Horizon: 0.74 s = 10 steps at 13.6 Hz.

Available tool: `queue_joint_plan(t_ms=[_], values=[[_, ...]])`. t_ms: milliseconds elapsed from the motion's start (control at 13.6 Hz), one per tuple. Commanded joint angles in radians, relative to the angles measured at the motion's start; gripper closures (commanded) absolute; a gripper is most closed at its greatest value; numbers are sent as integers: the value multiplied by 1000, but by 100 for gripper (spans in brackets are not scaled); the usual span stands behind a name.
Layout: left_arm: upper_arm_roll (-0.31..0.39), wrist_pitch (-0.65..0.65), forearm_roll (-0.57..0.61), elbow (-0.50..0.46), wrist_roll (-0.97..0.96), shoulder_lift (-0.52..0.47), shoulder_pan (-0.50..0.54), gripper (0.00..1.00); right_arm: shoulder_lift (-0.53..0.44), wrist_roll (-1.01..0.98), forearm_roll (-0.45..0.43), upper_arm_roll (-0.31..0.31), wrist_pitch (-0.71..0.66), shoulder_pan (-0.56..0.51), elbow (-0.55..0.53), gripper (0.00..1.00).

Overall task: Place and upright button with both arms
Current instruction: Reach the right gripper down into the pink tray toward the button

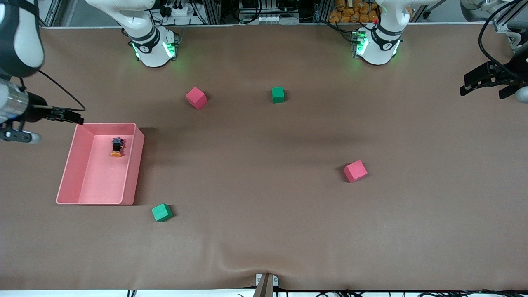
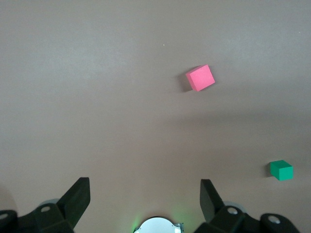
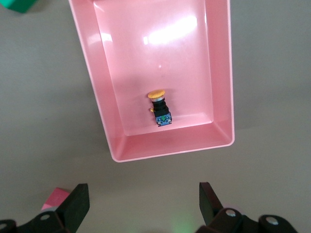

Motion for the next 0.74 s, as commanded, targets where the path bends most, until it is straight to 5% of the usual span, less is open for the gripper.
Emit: queue_joint_plan(t_ms=[0,295,663], values=[[-11,-14,17,6,8,-2,17,0,-30,-14,-14,11,124,-9,-144,0],[-9,-14,17,6,3,-2,15,0,32,-110,-14,11,442,-31,-325,0],[-11,-14,19,6,6,-7,17,0,152,-155,-14,11,609,-55,-373,0]])
